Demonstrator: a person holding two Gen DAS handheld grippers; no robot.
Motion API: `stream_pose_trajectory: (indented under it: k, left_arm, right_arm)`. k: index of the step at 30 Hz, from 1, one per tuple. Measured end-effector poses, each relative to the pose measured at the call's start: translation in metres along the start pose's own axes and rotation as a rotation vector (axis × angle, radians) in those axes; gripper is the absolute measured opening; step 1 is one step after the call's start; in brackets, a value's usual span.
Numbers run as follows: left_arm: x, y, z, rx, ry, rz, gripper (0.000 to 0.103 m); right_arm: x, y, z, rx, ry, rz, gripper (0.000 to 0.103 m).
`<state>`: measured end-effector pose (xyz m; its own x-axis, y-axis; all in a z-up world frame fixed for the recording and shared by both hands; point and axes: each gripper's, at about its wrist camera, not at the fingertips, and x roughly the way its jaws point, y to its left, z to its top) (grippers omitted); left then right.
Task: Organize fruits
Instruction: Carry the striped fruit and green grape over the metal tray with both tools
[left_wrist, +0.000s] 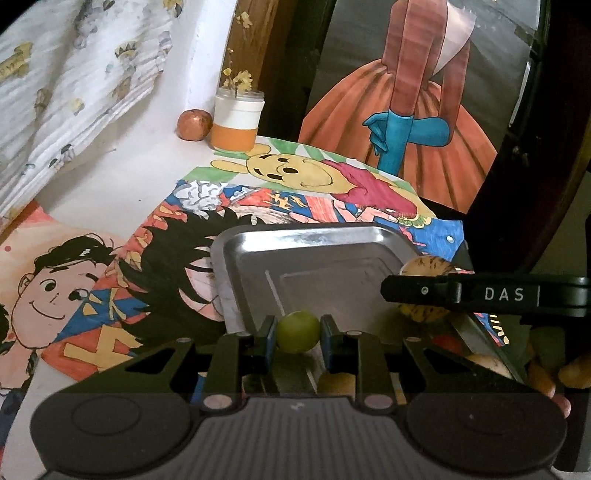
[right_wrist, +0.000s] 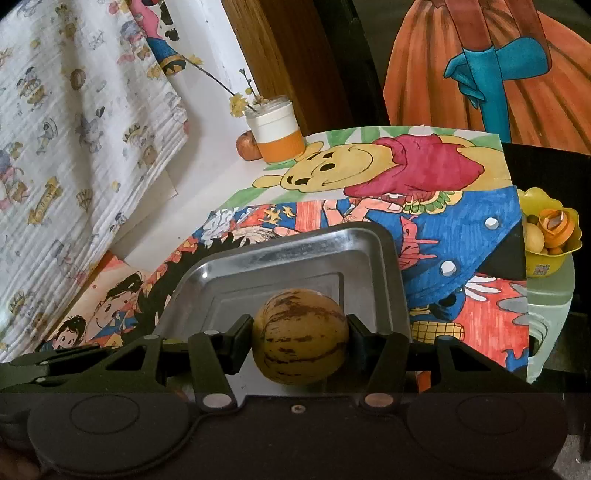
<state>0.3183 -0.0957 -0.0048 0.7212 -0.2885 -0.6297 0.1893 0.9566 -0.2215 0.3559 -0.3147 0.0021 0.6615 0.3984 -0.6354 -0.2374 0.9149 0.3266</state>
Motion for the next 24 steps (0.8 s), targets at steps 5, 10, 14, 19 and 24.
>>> stream_pose_trajectory:
  k: [5, 10, 14, 19, 24]
  left_arm:
    - [0.0019, -0.0001, -0.0008, 0.0, 0.008, 0.007, 0.027]
    - [0.0024, 0.0004, -0.0013, 0.001, 0.008, 0.006, 0.027]
    - [0.0019, -0.0001, -0.0008, 0.0, 0.008, 0.007, 0.027]
    - [0.0018, 0.0, -0.0009, -0.001, 0.008, 0.007, 0.028]
    - [0.002, 0.0003, -0.0012, -0.001, 0.008, 0.006, 0.028]
  right_arm:
    - [-0.0005, 0.001, 0.0003, -0.001, -0.001, 0.0, 0.056]
    - [-0.0003, 0.0012, 0.0, -0.001, -0.001, -0.001, 0.056]
    - [-0.0003, 0.0014, 0.0001, -0.003, -0.002, -0.002, 0.056]
    - [-0.0001, 0.0012, 0.0007, -0.001, -0.003, 0.0, 0.056]
    - [-0.0009, 0.0014, 0.0, 0.008, -0.008, 0.004, 0.057]
